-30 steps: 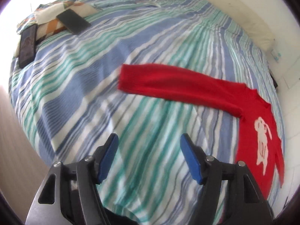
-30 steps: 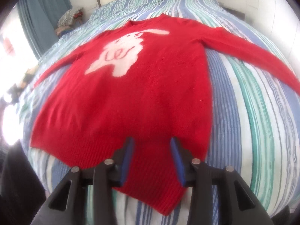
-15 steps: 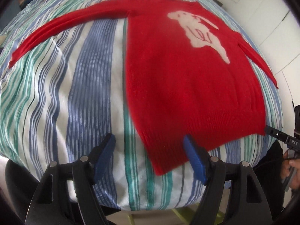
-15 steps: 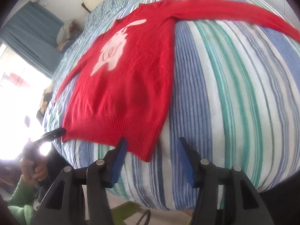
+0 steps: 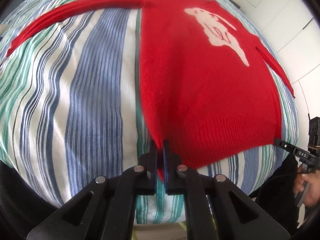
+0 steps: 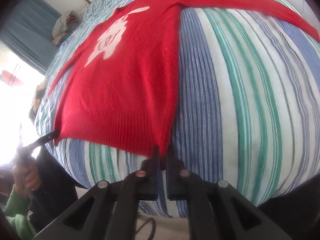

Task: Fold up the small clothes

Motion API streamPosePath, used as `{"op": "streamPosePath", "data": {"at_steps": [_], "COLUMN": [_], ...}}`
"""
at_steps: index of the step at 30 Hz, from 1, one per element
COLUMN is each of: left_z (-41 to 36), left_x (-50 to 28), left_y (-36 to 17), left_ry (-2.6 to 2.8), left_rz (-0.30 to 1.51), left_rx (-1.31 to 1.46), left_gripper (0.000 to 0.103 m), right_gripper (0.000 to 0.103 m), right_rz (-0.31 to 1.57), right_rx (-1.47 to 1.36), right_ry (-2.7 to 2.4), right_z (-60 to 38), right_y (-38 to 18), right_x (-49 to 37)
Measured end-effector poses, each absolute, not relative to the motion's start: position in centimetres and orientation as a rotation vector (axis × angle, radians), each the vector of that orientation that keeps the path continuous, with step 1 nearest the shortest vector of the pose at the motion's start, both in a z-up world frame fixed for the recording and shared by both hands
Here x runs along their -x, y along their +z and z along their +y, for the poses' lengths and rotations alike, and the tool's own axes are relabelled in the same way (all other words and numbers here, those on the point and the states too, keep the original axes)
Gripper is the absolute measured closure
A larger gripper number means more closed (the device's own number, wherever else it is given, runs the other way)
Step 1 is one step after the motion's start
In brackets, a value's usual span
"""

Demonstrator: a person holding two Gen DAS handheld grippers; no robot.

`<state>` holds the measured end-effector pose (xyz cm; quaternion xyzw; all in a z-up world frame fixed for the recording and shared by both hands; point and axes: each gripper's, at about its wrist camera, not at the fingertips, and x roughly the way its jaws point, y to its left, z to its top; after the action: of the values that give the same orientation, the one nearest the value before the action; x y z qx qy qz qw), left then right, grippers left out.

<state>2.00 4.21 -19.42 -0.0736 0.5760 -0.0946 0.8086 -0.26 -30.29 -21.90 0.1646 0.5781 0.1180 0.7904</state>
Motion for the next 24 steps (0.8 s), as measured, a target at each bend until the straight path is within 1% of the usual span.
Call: {"op": "streamPosePath", "data": {"at_steps": [1,3,5,6,7,8,9,10,12,14,16,19,21,24], "left_z": [4.0,3.9,3.9,4.1,4.2,4.3,4.5,4.7,5.0,5.7,6.2,6.9,7.4,8.4], "left_x": [-2.0,-1.6,-1.1,-0.7,-0.4,0.0,0.4,0.7,1.1,1.1,0.5,-1.3,-2.8,-5.6], "left_y": [-19.3,-19.0,-18.7,-18.3,-17.9,-17.4,-16.8,-16.2,-15.3,-14.4,-13.8,-13.4,-13.6,-14.8], "left_ry": [-0.196,-0.186,-0.174,-0.166,-0.152,-0.133,-0.117,-0.107,-0.094,-0.079,-0.064,-0.031,0.003,0.051], "left_rz": [1.226,1.213,1.199,1.193,1.183,1.167,1.145,1.125,1.102,1.068,1.033,0.989,0.961,0.942], "left_rx": [0.144,0.13,0.114,0.108,0.104,0.099,0.095,0.09,0.084,0.096,0.114,0.134,0.14,0.147], "left_gripper": [0.096,0.095,0.085,0.067,0.042,0.031,0.021,0.021,0.021,0.021,0.017,0.017,0.015,0.015], "right_gripper": [0.099,0.099,0.098,0.095,0.091,0.086,0.078,0.069,0.06,0.058,0.055,0.054,0.053,0.047], "right_rz": [1.251,1.234,1.22,1.216,1.218,1.225,1.23,1.226,1.201,1.161,1.111,1.033,0.985,0.909], "right_rx": [-0.364,-0.354,-0.331,-0.333,-0.341,-0.351,-0.358,-0.357,-0.327,-0.3,-0.288,-0.278,-0.266,-0.223], "right_ry": [0.246,0.233,0.231,0.239,0.245,0.249,0.248,0.239,0.199,0.148,0.096,0.034,0.004,-0.041], "right_z": [-30.2,-30.0,-29.8,-29.8,-30.0,-30.2,-30.4,-30.6,-31.1,-31.7,-32.5,-33.5,-34.1,-34.5], "right_y": [-22.6,-22.8,-22.6,-22.5,-22.5,-22.3,-22.1,-21.7,-20.6,-19.4,-18.4,-17.3,-16.9,-16.5], "right_x": [-0.1,-0.3,-0.2,0.0,0.2,0.4,0.7,1.1,2.1,3.0,3.4,3.1,2.4,0.8]}}
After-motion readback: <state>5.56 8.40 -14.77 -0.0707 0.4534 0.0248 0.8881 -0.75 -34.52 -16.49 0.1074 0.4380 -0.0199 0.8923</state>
